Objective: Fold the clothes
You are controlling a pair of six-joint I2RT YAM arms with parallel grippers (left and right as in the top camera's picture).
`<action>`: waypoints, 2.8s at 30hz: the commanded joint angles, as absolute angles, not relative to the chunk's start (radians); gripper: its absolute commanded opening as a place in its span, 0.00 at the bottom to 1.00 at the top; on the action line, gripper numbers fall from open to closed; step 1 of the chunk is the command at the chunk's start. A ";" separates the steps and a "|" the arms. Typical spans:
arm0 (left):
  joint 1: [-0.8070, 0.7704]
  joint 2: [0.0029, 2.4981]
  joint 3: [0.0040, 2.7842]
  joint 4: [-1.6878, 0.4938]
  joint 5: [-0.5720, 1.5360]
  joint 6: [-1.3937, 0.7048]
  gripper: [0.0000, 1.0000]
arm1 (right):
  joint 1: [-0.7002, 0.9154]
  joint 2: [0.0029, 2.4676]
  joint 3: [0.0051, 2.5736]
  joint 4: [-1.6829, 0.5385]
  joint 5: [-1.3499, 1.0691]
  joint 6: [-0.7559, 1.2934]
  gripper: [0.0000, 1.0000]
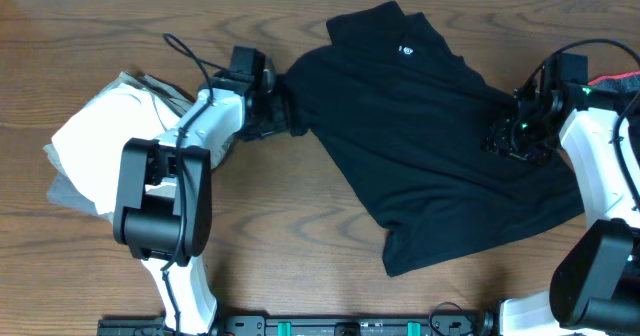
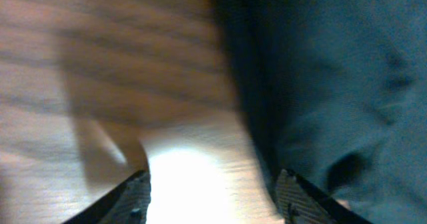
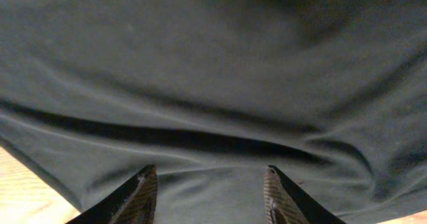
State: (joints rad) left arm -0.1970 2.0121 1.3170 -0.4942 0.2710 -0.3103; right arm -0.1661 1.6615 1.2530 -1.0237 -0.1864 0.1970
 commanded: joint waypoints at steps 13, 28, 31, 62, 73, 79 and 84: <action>-0.246 2.106 1.312 -0.472 0.302 -0.320 0.06 | -0.156 1.657 1.234 -1.027 -0.188 0.197 0.49; -0.162 1.900 1.315 -0.988 0.091 -0.421 0.06 | -0.156 1.678 1.121 -0.971 -0.189 0.197 0.43; -0.160 1.863 1.315 -1.036 0.051 -0.435 0.06 | -0.156 1.692 1.053 -0.886 -0.192 0.207 0.38; -0.162 1.845 1.374 -0.879 0.217 -0.234 0.52 | -0.285 1.901 1.220 -0.553 -0.109 0.168 0.45; -0.181 1.921 1.425 -0.419 0.348 -0.101 0.09 | -0.285 1.712 1.446 -0.886 -0.411 0.115 0.48; -0.181 2.069 1.425 -0.243 0.472 -0.093 0.06 | -0.218 1.625 1.446 -1.069 -0.452 0.126 0.45; -0.181 2.143 1.425 -0.215 0.494 -0.070 0.06 | -0.123 1.630 1.407 -1.192 -0.332 0.183 0.43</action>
State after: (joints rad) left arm -0.1806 2.1246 1.4193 -0.2230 0.4450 -0.1051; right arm -0.1665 1.6226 1.4319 -1.1713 -0.3847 0.1452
